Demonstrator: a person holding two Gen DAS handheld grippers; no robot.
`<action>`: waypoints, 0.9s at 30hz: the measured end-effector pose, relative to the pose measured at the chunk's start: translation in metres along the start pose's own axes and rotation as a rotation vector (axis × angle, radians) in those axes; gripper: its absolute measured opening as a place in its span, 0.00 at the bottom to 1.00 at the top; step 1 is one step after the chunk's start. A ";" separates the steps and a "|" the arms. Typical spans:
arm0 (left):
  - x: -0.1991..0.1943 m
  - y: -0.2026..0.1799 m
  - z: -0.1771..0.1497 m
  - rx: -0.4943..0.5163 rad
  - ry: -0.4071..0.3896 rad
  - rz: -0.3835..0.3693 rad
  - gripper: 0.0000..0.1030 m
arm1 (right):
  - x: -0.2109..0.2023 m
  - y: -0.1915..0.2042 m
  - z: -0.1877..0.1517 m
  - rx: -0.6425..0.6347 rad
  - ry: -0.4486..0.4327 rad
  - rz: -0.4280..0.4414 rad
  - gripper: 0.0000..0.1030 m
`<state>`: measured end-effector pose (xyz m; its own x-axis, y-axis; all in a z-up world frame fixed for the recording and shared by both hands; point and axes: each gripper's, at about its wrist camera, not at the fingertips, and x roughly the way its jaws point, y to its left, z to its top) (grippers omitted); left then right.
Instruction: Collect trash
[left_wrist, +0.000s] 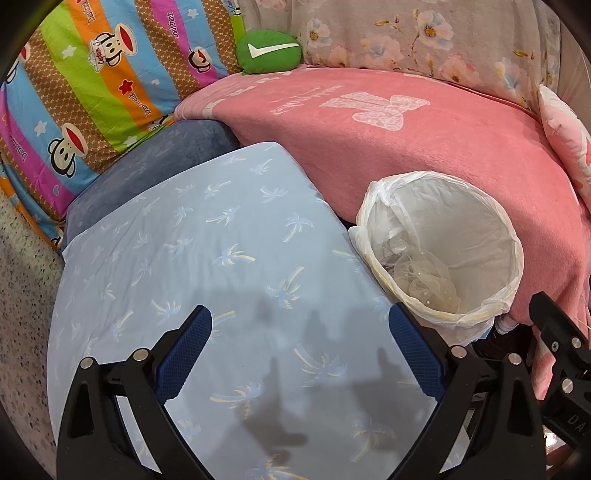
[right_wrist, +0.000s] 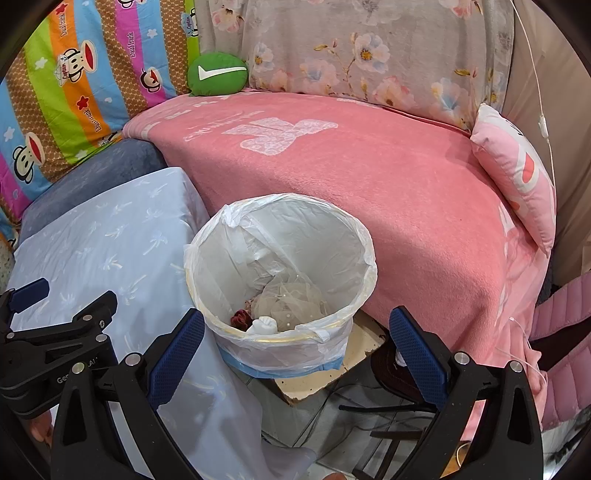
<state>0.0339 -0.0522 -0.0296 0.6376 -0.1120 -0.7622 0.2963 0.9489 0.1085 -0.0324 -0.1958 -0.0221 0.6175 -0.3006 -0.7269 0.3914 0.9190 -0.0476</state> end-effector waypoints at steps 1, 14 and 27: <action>0.000 0.000 0.000 -0.001 0.000 0.000 0.90 | 0.000 0.000 0.000 0.000 0.000 0.000 0.95; 0.002 0.001 -0.001 -0.002 0.005 0.002 0.90 | 0.001 0.000 0.000 0.001 0.001 0.001 0.95; 0.003 0.004 -0.004 -0.010 0.012 0.006 0.90 | 0.000 0.001 -0.001 0.004 0.003 -0.001 0.95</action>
<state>0.0341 -0.0478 -0.0339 0.6307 -0.1027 -0.7692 0.2854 0.9524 0.1069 -0.0333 -0.1944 -0.0229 0.6147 -0.3011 -0.7290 0.3952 0.9175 -0.0457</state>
